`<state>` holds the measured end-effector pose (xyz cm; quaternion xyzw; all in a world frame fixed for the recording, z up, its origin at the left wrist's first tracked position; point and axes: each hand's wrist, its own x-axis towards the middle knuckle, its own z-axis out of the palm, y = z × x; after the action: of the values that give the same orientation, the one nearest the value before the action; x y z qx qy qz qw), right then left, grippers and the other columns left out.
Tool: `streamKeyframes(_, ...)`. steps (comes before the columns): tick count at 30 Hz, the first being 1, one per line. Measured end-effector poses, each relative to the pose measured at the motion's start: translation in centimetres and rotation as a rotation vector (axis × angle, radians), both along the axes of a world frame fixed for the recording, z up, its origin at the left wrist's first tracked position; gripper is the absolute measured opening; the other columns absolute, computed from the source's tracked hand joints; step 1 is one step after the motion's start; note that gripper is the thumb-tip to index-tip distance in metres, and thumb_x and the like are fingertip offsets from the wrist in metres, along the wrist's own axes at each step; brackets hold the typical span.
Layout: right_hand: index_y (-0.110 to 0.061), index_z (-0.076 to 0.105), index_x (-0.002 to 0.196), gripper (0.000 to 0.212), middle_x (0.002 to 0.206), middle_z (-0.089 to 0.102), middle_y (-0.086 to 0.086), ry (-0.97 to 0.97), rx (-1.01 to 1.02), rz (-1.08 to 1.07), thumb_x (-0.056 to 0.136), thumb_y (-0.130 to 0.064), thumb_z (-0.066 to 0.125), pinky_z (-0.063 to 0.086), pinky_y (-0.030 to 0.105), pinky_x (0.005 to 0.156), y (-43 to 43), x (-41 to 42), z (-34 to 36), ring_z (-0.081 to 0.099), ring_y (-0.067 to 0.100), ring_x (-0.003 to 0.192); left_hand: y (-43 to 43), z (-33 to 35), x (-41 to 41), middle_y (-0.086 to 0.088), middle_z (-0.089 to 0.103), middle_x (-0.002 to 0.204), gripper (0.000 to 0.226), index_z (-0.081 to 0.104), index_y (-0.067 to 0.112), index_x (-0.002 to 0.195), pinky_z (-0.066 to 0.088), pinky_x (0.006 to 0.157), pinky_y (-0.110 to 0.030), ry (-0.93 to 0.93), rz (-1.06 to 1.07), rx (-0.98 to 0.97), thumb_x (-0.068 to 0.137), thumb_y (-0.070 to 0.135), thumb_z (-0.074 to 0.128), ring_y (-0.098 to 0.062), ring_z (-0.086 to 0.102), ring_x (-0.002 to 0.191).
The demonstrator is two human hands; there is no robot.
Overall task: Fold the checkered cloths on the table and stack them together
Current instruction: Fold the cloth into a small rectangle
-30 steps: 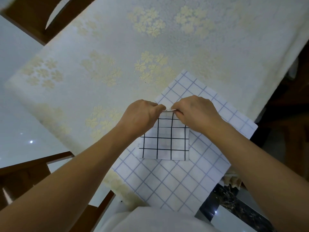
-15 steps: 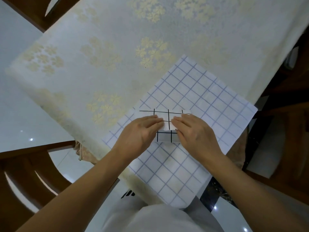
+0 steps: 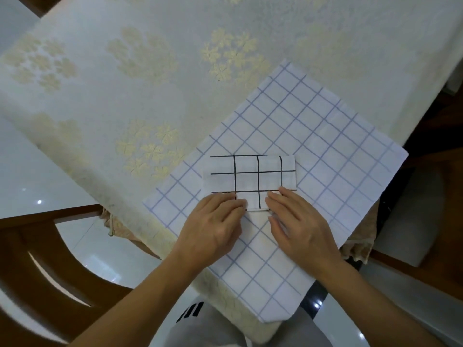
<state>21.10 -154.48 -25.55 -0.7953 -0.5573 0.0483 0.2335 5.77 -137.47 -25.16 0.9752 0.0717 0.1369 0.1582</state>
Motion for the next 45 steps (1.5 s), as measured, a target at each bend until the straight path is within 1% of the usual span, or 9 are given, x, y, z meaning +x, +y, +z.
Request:
streamKeyframes(3,0.001,0.068,0.118,0.026,0.119,0.068,0.013,0.030,0.099,-0.040,0.094,-0.005,0.060,0.051,0.042,0.099,0.8,1.2,0.9,0.060,0.028,0.118,0.3,1.6,1.7,-0.014,0.066,0.120,0.025,0.068,0.002,0.111,0.047,0.096,-0.042,0.005,0.093,-0.012,0.091,0.008,0.056,-0.032,0.061,0.110)
streamKeyframes(6,0.001,0.063,0.126,0.032,0.129,0.063,0.013,0.019,0.120,-0.117,0.098,-0.009,0.053,0.045,0.039,0.107,3.0,3.4,1.6,0.053,0.027,0.129,1.0,2.6,4.6,-0.017,0.049,0.145,0.042,0.055,0.002,0.133,0.036,0.112,-0.044,0.106,0.213,-0.004,0.096,0.020,0.048,-0.031,0.045,0.134)
streamKeyframes(9,0.000,0.049,0.142,0.046,0.148,0.048,0.013,0.002,-0.027,-0.077,0.100,-0.018,0.040,0.032,0.044,0.118,5.4,4.8,1.4,0.034,0.026,0.145,1.5,2.1,6.8,-0.013,0.021,0.163,0.059,0.029,0.004,0.153,0.018,0.122,-0.045,0.244,0.223,0.036,0.104,0.037,0.029,-0.024,0.017,0.152)
streamKeyframes(13,0.000,0.032,0.151,0.057,0.160,0.030,0.014,-0.093,-0.208,0.038,0.102,-0.029,0.034,0.021,0.047,0.122,6.4,5.0,-0.1,0.017,0.026,0.152,1.8,0.0,7.3,-0.010,0.006,0.166,0.063,0.013,0.006,0.157,0.013,0.123,-0.045,0.354,0.157,0.106,0.106,0.042,0.016,-0.020,0.002,0.153)
streamKeyframes(19,-0.003,0.009,0.157,0.074,0.166,0.004,0.013,-0.197,-0.383,0.038,0.104,-0.054,0.020,0.014,0.045,0.124,5.8,4.3,-1.2,0.001,0.023,0.154,3.2,-1.6,6.5,-0.008,-0.003,0.166,0.067,0.003,0.007,0.158,0.007,0.125,-0.044,0.432,0.118,0.152,0.105,0.047,0.014,-0.020,-0.006,0.153)
streamKeyframes(23,-0.004,0.001,0.157,0.087,0.166,-0.004,0.012,-0.200,-0.439,-0.003,0.099,-0.067,0.017,0.010,0.046,0.124,5.2,4.4,-1.2,-0.006,0.023,0.154,4.1,-1.7,6.1,-0.007,-0.009,0.166,0.072,-0.002,0.009,0.157,0.003,0.125,-0.042,0.442,0.094,0.136,0.104,0.054,0.014,-0.018,-0.011,0.152)
streamKeyframes(32,-0.005,0.013,0.157,0.065,0.166,0.006,0.011,-0.141,-0.364,-0.064,0.104,-0.042,0.018,0.015,0.049,0.123,5.7,4.1,-1.0,0.004,0.023,0.154,1.1,-1.1,6.6,-0.011,-0.006,0.166,0.067,0.001,0.006,0.157,0.009,0.124,-0.046,0.415,0.096,0.157,0.105,0.045,0.014,-0.021,-0.007,0.153)
streamKeyframes(40,-0.004,0.001,0.157,0.081,0.166,-0.004,0.011,-0.188,-0.446,-0.084,0.101,-0.060,0.019,0.007,0.047,0.125,3.8,5.0,-1.0,-0.005,0.021,0.154,2.6,-1.1,4.1,-0.006,-0.008,0.166,0.072,-0.003,0.009,0.158,0.006,0.125,-0.045,0.468,0.219,0.070,0.103,0.054,0.016,-0.018,-0.010,0.153)
streamKeyframes(45,-0.006,0.001,0.158,0.082,0.167,-0.004,0.009,-0.088,-0.456,-0.113,0.100,-0.062,0.019,0.009,0.048,0.124,3.8,5.0,0.2,-0.006,0.019,0.153,3.0,0.3,3.1,-0.004,-0.012,0.165,0.074,-0.007,0.012,0.157,0.003,0.125,-0.046,0.522,0.288,0.006,0.102,0.057,0.010,-0.017,-0.014,0.152)
